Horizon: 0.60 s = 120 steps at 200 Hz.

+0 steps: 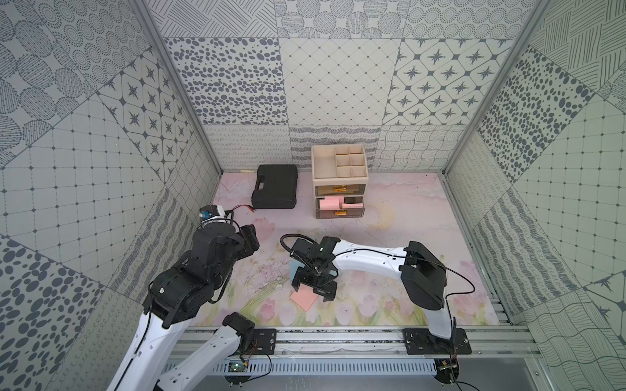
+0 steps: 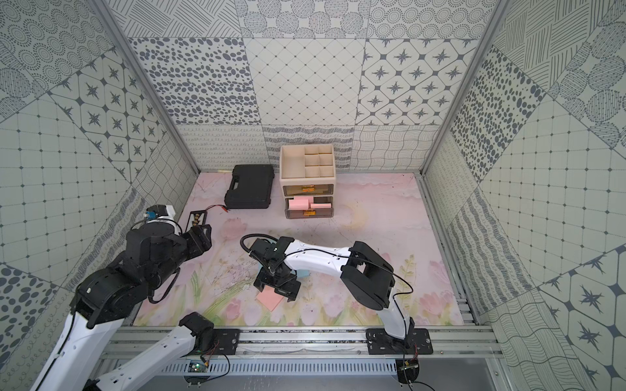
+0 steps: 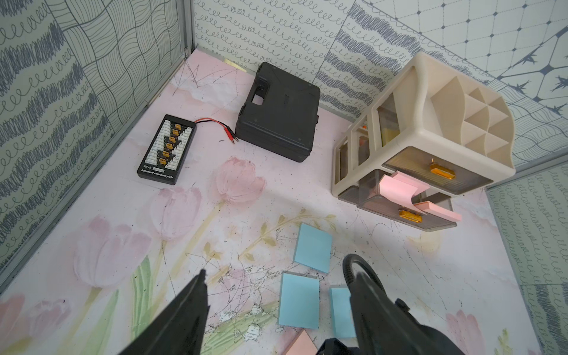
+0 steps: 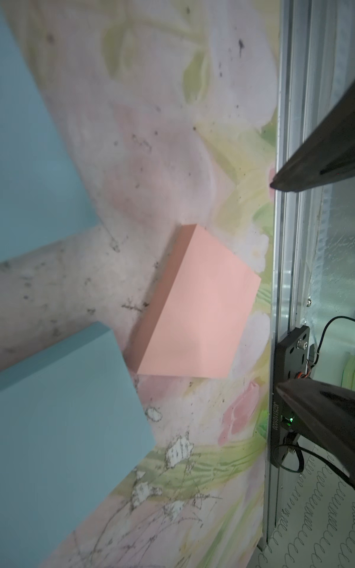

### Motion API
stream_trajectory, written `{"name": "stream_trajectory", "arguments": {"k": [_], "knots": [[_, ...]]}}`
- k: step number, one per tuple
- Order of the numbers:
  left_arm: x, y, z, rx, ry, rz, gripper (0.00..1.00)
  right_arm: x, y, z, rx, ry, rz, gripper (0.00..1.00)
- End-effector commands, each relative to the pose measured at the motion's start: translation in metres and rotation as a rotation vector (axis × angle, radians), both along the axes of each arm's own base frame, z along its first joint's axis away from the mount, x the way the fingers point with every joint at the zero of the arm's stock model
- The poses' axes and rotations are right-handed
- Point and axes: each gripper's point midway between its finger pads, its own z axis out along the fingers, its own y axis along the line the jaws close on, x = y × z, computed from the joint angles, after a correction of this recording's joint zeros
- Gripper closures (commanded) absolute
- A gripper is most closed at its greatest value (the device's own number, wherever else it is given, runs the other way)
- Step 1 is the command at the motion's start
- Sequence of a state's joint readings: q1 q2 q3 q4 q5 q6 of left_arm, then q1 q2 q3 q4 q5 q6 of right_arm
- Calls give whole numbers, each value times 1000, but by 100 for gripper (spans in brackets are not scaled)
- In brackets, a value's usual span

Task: Please put the sticky notes in the drawer by color
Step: Pick up the sticky notes from the center of the board.

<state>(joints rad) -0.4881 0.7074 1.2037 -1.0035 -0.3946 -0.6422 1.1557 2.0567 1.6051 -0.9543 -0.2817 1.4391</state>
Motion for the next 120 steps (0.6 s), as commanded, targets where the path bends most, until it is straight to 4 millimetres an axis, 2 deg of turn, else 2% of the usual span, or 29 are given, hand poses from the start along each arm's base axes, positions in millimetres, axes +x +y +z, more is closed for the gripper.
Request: {"name": "stream_trajectory", "arguments": {"k": [1, 33, 92, 120], "knots": [[-8, 1, -4, 22, 10, -37, 24, -2, 10, -10, -34, 24, -51, 1], [-10, 3, -5, 46, 10, -45, 24, -7, 14, -24, -69, 57, -73, 1], [-11, 4, -14, 48, 8, -43, 24, -2, 13, -36, -110, 55, -89, 1], [-11, 5, -17, 60, 12, -43, 24, 4, 23, -32, -90, 34, -88, 1]]}}
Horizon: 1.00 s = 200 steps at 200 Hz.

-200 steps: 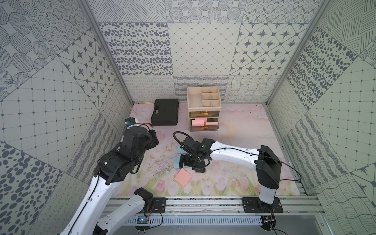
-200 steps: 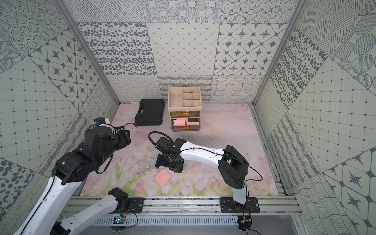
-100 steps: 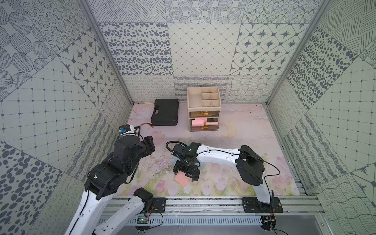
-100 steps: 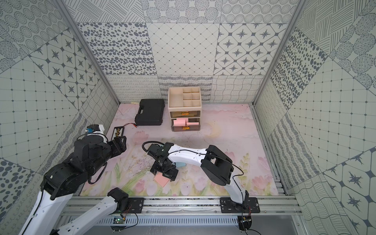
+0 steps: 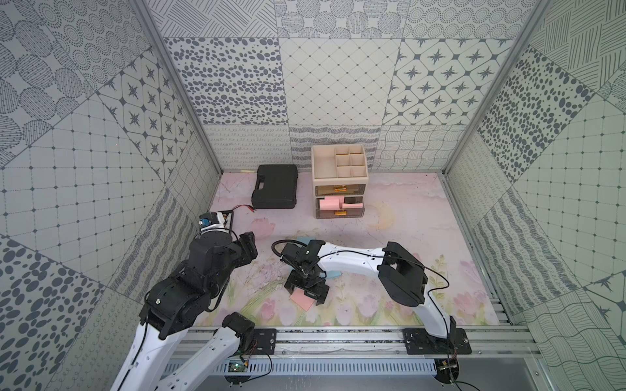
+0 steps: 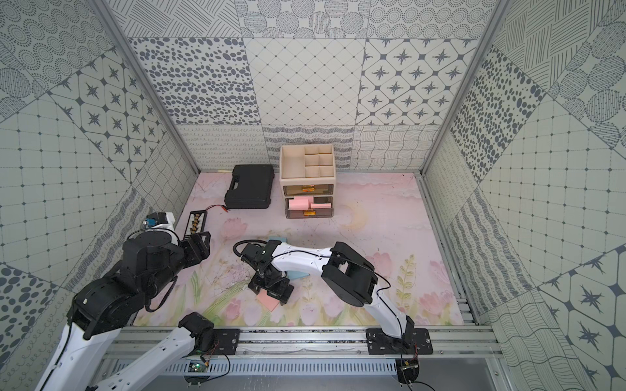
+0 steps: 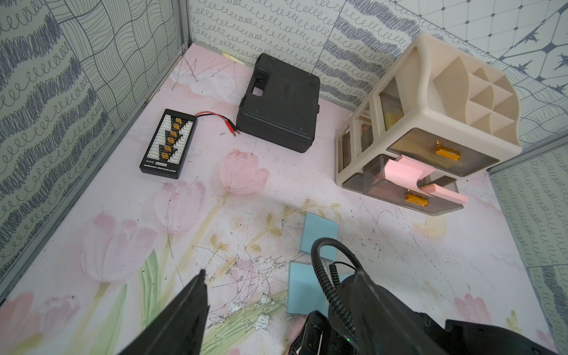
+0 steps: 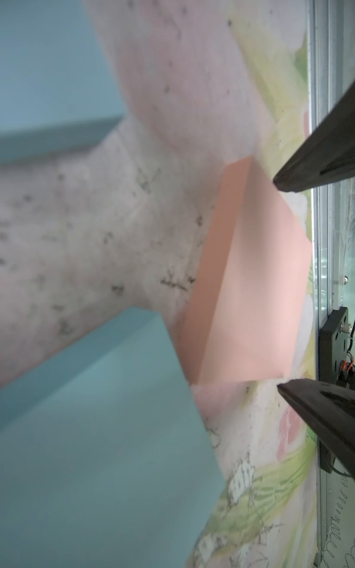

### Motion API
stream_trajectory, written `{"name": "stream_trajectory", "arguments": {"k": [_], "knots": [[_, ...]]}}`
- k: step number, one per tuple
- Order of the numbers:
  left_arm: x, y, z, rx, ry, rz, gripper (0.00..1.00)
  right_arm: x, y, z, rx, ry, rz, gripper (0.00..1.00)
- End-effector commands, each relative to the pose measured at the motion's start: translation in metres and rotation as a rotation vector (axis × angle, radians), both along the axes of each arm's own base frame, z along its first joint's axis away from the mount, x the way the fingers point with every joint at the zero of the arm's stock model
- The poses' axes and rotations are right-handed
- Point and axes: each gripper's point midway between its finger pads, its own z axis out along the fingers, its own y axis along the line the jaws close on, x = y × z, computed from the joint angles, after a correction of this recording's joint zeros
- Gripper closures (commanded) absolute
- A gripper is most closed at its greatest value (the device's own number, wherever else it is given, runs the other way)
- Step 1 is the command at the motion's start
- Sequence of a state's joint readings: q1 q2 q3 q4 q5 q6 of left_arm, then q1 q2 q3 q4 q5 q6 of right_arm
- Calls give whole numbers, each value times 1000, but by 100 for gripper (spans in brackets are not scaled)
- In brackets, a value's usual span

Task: Please put the sticky notes in the drawer by color
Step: Pick up the sticky notes from the center of the board.

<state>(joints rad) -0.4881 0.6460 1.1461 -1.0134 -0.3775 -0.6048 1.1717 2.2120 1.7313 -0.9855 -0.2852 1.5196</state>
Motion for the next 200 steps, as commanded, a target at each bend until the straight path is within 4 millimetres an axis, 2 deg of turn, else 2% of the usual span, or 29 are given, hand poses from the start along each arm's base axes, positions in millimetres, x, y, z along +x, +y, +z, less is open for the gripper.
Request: {"name": "stream_trajectory", "arguments": {"k": [1, 23, 64, 132, 169, 185, 200], "knots": [[0, 2, -4, 34, 2, -10, 24, 4, 4, -1, -20, -13, -29, 1], [-1, 2, -5, 32, 2, -12, 24, 8, 4, -1, -28, -24, -44, 1], [-4, 4, -7, 35, 4, -11, 24, 14, -4, -14, -61, -22, -89, 1], [-12, 16, 0, 64, -19, 18, 24, 18, -17, -29, -205, -5, -26, 1], [-16, 20, 0, 76, -25, 25, 24, 15, -16, -36, -229, -12, -18, 0], [-17, 20, 0, 72, -26, 20, 24, 15, -17, -36, -234, -16, -16, 4], [-17, 19, 1, 65, -29, 18, 24, 15, -17, -36, -236, -20, -11, 12]]}}
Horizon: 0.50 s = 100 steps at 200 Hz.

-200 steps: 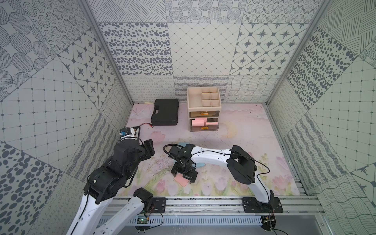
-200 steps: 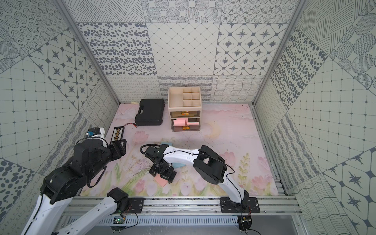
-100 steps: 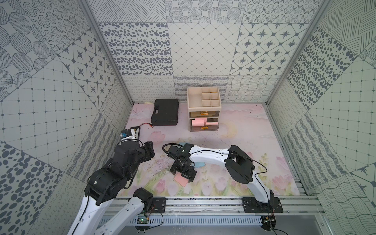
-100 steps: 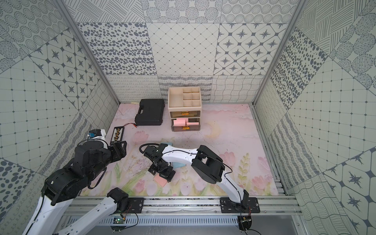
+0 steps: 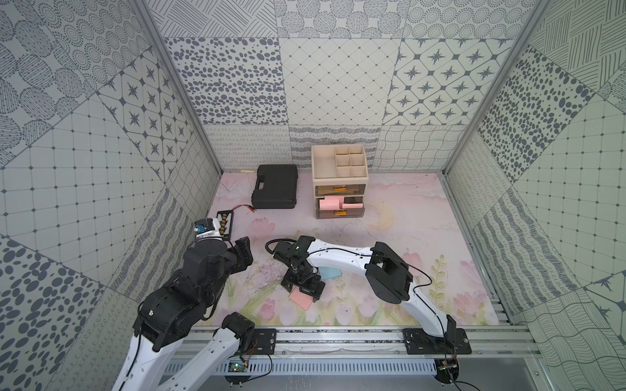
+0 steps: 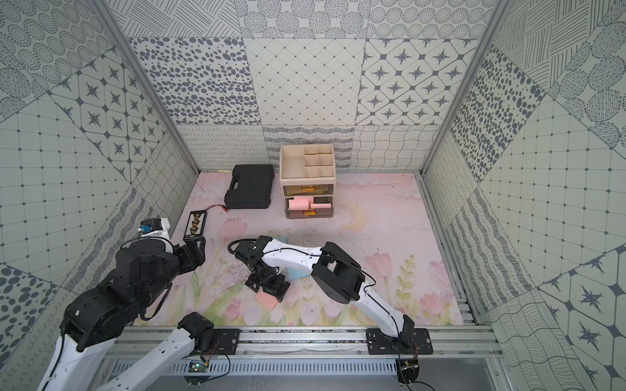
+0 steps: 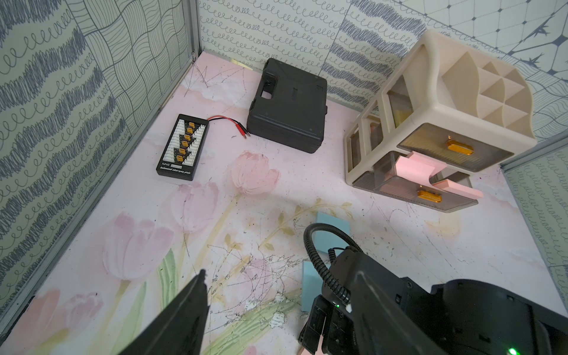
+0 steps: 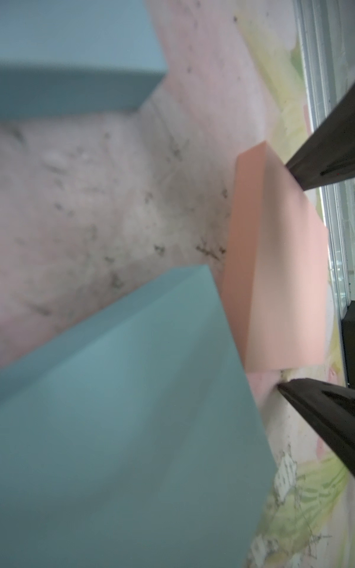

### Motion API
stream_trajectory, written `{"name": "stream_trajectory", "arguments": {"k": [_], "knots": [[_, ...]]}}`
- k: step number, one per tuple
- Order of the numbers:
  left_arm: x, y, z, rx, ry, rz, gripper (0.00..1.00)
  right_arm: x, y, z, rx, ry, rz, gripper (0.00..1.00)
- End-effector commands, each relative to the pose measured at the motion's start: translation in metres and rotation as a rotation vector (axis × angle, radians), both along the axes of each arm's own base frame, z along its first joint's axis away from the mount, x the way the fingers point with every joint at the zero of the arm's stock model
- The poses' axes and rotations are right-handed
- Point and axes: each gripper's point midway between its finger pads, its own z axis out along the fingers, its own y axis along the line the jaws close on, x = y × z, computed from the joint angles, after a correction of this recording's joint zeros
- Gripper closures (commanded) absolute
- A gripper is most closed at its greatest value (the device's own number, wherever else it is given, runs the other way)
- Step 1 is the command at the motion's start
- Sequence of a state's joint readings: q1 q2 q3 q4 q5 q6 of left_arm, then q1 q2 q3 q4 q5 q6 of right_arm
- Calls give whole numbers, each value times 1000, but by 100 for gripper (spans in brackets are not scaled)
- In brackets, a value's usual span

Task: Please put the sticky notes in the drawer by color
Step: Pick up the sticky notes from the center of the board.

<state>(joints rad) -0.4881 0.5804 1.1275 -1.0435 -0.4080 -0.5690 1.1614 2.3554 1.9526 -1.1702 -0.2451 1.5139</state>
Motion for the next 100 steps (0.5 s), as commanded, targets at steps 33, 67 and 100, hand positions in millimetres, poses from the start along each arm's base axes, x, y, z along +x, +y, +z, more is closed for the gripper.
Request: {"name": "stream_trajectory", "arguments": {"k": [33, 67, 100], "knots": [[-6, 7, 1, 15, -8, 12, 24, 1, -25, -23, -133, -44, 7, 23], [-6, 6, -2, 8, 0, 12, 24, 0, -36, -14, -127, -77, 3, 23], [-3, 5, -5, 15, 13, 16, 24, 2, -53, 0, -111, -128, -3, 24]]}}
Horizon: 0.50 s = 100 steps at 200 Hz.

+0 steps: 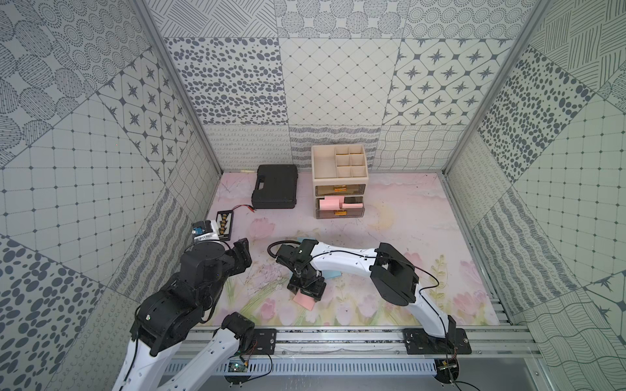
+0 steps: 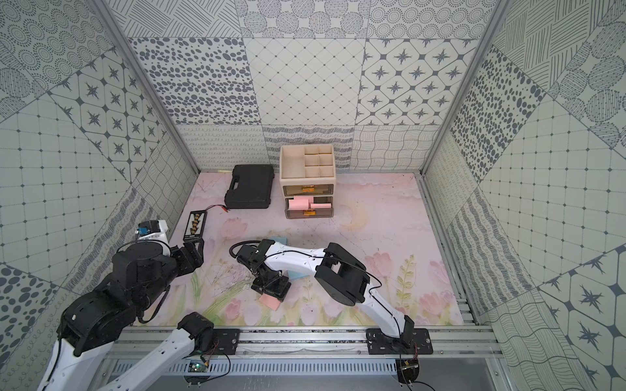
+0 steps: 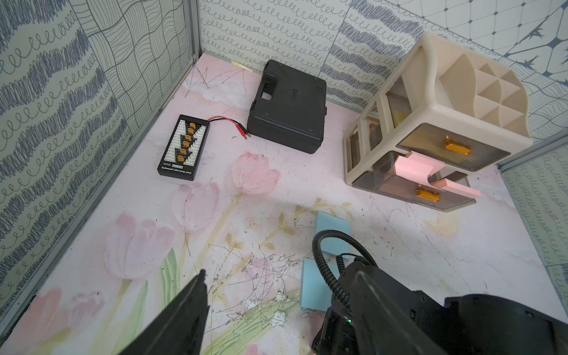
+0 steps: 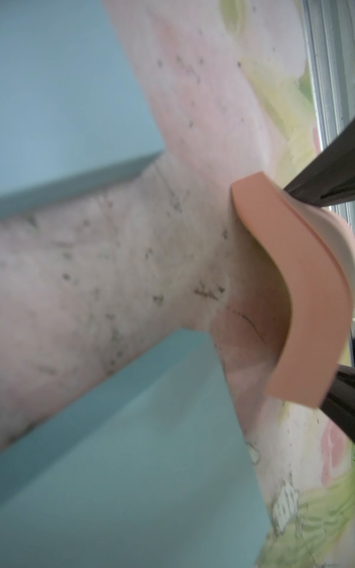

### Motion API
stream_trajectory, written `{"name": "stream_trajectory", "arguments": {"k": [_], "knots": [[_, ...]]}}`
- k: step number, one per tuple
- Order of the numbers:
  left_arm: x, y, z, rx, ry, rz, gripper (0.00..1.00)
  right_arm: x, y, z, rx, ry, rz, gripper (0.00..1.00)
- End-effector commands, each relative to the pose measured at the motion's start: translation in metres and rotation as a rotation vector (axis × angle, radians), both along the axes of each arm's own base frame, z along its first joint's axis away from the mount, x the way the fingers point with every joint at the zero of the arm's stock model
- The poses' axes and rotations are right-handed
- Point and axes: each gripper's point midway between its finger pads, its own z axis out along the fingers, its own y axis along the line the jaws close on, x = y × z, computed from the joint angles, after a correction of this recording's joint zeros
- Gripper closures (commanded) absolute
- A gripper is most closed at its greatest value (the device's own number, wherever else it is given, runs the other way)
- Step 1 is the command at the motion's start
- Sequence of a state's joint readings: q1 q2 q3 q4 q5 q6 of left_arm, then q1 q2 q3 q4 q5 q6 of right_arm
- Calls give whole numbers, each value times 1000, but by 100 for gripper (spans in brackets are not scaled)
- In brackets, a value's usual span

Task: Please put the sticky notes in the drawer by color
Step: Pick up the sticky notes from the center of the board.

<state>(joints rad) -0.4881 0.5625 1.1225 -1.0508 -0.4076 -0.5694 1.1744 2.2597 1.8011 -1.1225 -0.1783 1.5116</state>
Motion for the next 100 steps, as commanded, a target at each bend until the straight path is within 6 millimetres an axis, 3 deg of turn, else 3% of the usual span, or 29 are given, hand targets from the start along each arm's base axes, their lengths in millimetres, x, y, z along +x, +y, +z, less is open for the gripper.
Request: {"name": "stream_trajectory", "arguments": {"k": [1, 37, 69, 100], "knots": [[1, 3, -4, 18, 18, 16, 24, 6, -29, 0, -77, -72, -20, 24], [7, -2, -5, 13, 24, 13, 24, 7, -42, 25, -40, -117, -18, 25], [14, -7, -5, -1, 28, 9, 24, 22, -47, 70, 12, -224, 13, 25], [22, -13, -5, -5, 42, 4, 24, 51, -55, 120, 35, -368, 73, 26]]}}
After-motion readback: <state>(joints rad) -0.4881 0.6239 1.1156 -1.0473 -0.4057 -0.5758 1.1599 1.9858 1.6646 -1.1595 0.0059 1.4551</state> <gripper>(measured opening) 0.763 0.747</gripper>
